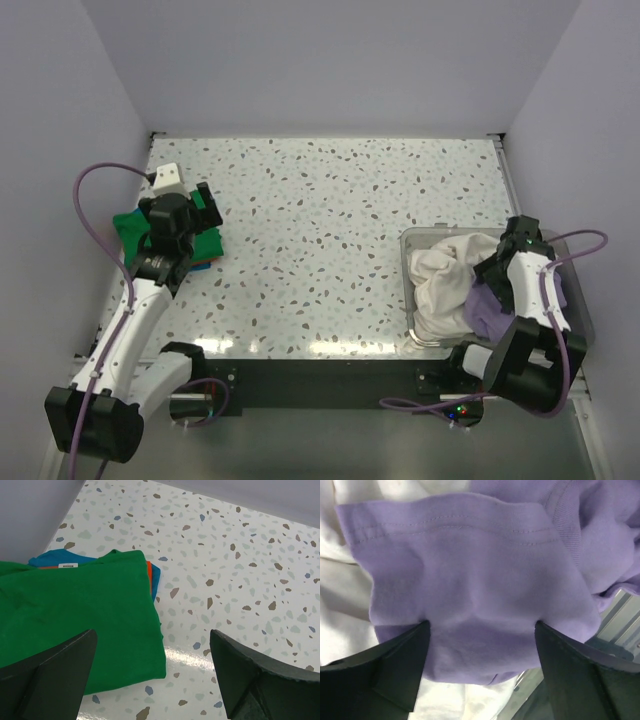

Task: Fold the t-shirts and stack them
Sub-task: Grab the tshirt from the pile

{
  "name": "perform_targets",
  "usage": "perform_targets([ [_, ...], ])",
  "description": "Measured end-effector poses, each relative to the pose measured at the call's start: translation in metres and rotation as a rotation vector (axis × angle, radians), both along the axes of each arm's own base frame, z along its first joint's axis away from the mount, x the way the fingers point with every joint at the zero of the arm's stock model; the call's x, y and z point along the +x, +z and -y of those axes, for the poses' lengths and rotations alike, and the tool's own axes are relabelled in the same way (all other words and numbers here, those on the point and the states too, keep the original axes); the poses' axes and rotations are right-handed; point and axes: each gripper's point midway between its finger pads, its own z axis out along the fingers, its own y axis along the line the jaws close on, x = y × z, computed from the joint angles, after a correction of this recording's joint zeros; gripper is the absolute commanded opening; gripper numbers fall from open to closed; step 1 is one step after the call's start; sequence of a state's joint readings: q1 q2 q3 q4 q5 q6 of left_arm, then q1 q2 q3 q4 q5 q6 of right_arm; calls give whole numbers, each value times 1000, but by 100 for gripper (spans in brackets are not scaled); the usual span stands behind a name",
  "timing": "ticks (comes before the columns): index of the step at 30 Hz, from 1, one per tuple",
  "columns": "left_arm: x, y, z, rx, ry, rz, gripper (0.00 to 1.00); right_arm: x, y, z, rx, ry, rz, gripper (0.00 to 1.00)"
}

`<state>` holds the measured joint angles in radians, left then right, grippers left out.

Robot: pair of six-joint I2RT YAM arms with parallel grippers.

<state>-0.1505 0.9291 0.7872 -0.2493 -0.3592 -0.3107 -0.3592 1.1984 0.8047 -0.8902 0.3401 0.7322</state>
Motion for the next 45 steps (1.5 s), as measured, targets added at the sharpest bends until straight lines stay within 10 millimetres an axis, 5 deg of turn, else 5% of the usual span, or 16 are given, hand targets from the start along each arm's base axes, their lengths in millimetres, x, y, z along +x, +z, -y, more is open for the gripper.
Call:
perform_targets([
  [4,0,0,0,0,0,0,100,1,-5,-2,27,-2,8,27],
  [8,0,0,0,0,0,0,100,2,-2,-2,25,12,16,3],
  [11,1,0,0,0,0,0,100,7,17,4,-9,24,42,0],
  [17,7,-5,5,-8,-18,-7,100,43,98,19,-105,33,253,0],
  [21,13,-10,7,-10,-29,-19,100,39,110,23,-149,18,298,12],
  [25,17,-16,10,-12,-38,-30,100,15,79,23,-159,-7,211,45],
  [31,24,-23,17,-29,-68,-43,100,-13,43,22,-141,-33,85,81],
  [36,27,-32,22,-42,-90,-67,100,-20,36,34,-144,-73,66,90],
  [45,29,-30,24,-46,-98,-62,100,-28,-11,39,-73,-118,-18,93],
])
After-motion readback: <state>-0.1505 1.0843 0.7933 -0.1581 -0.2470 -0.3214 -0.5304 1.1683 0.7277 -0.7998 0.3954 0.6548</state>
